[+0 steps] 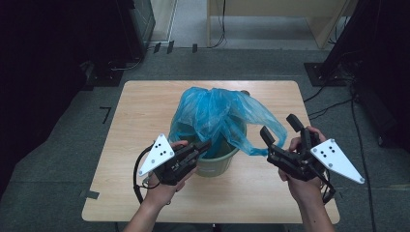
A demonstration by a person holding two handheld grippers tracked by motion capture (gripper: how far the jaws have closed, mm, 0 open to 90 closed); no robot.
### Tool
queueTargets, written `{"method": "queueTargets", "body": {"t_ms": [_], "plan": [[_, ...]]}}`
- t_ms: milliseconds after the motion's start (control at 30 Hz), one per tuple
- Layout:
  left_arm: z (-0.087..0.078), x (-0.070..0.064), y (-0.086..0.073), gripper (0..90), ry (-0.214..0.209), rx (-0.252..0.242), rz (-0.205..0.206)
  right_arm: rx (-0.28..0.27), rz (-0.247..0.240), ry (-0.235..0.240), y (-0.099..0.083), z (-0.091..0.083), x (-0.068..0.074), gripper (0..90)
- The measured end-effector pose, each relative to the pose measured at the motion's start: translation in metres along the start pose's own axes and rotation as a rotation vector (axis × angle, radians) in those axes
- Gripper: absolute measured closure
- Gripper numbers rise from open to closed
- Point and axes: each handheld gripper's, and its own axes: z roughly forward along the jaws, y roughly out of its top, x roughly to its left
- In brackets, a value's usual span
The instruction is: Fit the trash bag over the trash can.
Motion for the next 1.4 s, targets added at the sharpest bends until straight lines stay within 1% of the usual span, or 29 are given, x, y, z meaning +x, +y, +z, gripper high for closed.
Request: {"method": "queueTargets", "body": {"t_ms": [33,100,133,167,200,233,333,400,500,533,600,633,667,700,767,833,967,1033,1067,1133,1200,1267,1333,1367,1400], "plan": [[0.0,0.0,0.001,89.6,-0.003,0.0,-0.003,-0.004,0.003,-0.016,0.002,-0.001,-0.001,22.5],[-0.003,-0.001,0.004,89.6,0.001,-0.015,0.001,-0.019,0.01,-0.049,0.005,-0.003,-0.004,34.9],[-0.004,-0.001,0.005,89.6,0.003,-0.021,0.002,-0.025,0.01,-0.057,0.006,-0.005,-0.007,37.8],[-0.004,-0.001,0.005,89.5,0.003,-0.021,0.002,-0.025,0.01,-0.057,0.006,-0.005,-0.007,37.8],[-0.008,0.001,0.008,89.5,0.01,-0.036,-0.002,-0.028,0.007,-0.056,0.007,-0.009,-0.008,39.2],[-0.009,0.001,0.01,89.5,0.01,-0.044,-0.009,-0.028,0.002,-0.041,0.007,-0.011,-0.007,39.2],[-0.011,0.003,0.013,89.5,0.021,-0.059,-0.015,-0.02,-0.043,0.016,0.004,-0.017,0.006,39.2],[-0.011,0.004,0.014,89.5,0.026,-0.065,-0.02,-0.01,-0.06,0.059,0.0,-0.018,0.016,40.2],[-0.011,0.005,0.015,89.5,0.028,-0.068,-0.025,0.019,-0.075,0.113,-0.011,-0.013,0.028,43.6],[-0.011,0.005,0.016,89.5,0.029,-0.073,-0.029,0.036,-0.08,0.121,-0.016,-0.011,0.031,44.4],[-0.012,0.005,0.019,89.4,0.024,-0.083,-0.036,0.064,-0.097,0.13,-0.026,-0.005,0.035,45.0],[-0.012,0.005,0.019,89.4,0.024,-0.083,-0.036,0.074,-0.091,0.132,-0.031,-0.002,0.036,45.0],[-0.013,0.005,0.021,89.4,0.024,-0.086,-0.035,0.074,-0.091,0.132,-0.031,-0.002,0.036,45.0],[-0.013,0.005,0.022,89.4,0.025,-0.089,-0.03,0.098,-0.083,0.125,-0.04,0.005,0.036,44.9],[-0.016,0.005,0.026,89.4,0.026,-0.1,-0.032,0.126,-0.088,0.109,-0.049,0.012,0.037,44.0],[-0.017,0.005,0.029,89.4,0.027,-0.108,-0.03,0.15,-0.095,0.096,-0.057,0.017,0.037,40.0],[-0.021,0.007,0.033,89.4,0.027,-0.123,-0.031,0.186,-0.129,0.076,-0.069,0.025,0.039,39.8],[-0.023,0.008,0.034,89.4,0.031,-0.126,-0.033,0.206,-0.133,0.066,-0.073,0.027,0.038,45.2],[-0.024,0.008,0.035,89.4,0.029,-0.128,-0.033,0.213,-0.135,0.06,-0.075,0.028,0.037,51.2],[-0.025,0.009,0.035,89.4,0.032,-0.127,-0.031,0.225,-0.141,0.072,-0.078,0.028,0.035,60.6],[-0.027,0.01,0.035,89.4,0.034,-0.124,-0.035,0.227,-0.157,0.082,-0.081,0.027,0.033,72.1],[-0.027,0.011,0.035,89.4,0.035,-0.124,-0.035,0.233,-0.155,0.091,-0.082,0.026,0.031,81.1],[-0.029,0.012,0.033,89.4,0.038,-0.125,-0.045,0.238,-0.141,0.095,-0.084,0.025,0.027,88.0],[-0.029,0.012,0.033,89.4,0.038,-0.125,-0.045,0.241,-0.135,0.091,-0.084,0.025,0.025,90.0],[-0.029,0.013,0.032,89.4,0.043,-0.127,-0.047,0.243,-0.122,0.096,-0.084,0.025,0.023,90.0]]}}
